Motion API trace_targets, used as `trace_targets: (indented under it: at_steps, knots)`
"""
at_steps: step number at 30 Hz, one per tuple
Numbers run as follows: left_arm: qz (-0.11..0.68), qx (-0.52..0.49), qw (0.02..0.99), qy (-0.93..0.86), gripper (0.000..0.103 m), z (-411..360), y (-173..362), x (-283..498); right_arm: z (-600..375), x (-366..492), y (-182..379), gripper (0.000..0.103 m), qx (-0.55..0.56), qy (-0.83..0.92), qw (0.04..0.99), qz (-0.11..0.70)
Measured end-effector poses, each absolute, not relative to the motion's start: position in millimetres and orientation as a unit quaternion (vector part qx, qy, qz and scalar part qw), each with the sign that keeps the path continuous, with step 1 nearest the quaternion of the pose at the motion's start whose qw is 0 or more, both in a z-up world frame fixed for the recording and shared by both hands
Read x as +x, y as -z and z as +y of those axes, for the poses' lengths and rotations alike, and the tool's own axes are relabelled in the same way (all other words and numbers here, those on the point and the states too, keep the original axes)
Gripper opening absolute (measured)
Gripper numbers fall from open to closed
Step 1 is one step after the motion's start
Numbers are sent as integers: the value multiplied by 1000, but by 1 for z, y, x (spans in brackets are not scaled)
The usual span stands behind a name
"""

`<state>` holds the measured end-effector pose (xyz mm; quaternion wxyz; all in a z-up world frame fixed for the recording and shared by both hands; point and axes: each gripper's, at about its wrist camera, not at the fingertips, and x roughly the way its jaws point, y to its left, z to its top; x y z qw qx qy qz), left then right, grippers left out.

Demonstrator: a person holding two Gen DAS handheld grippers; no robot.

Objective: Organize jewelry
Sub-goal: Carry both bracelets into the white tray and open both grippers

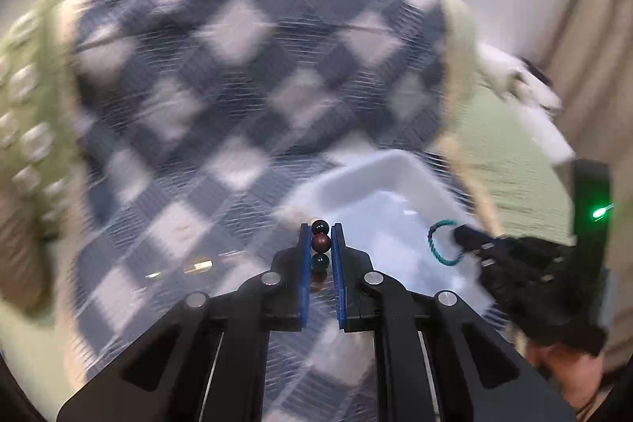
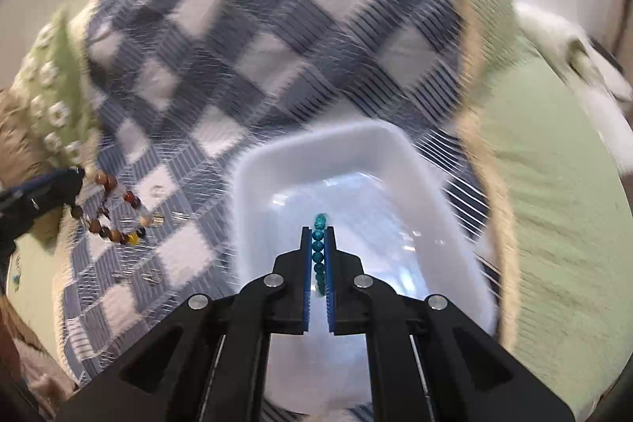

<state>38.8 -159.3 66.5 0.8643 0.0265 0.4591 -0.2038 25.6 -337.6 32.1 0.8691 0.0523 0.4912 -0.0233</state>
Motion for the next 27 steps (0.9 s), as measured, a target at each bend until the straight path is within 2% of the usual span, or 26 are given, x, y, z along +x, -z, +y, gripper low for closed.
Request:
trace_targets:
  at_steps: [4, 12, 16, 22, 27]
  knots:
    - [487, 45, 836, 247, 10, -222, -38, 53, -384, 27, -9, 7, 94, 51, 853, 510]
    - [548, 103, 794, 241, 10, -282, 39, 83, -415, 32, 26, 7, 133, 49, 830, 539]
    - [547, 150, 802, 185, 10, -289, 66, 90, -406, 36, 34, 7, 125, 43, 824, 550]
    - [547, 174, 804, 154, 11, -285, 80, 98, -398, 39, 37, 7, 116, 36, 822, 557]
    - [552, 159, 805, 145, 11, -278, 84, 103, -397, 40, 40, 7, 113, 37, 820, 560]
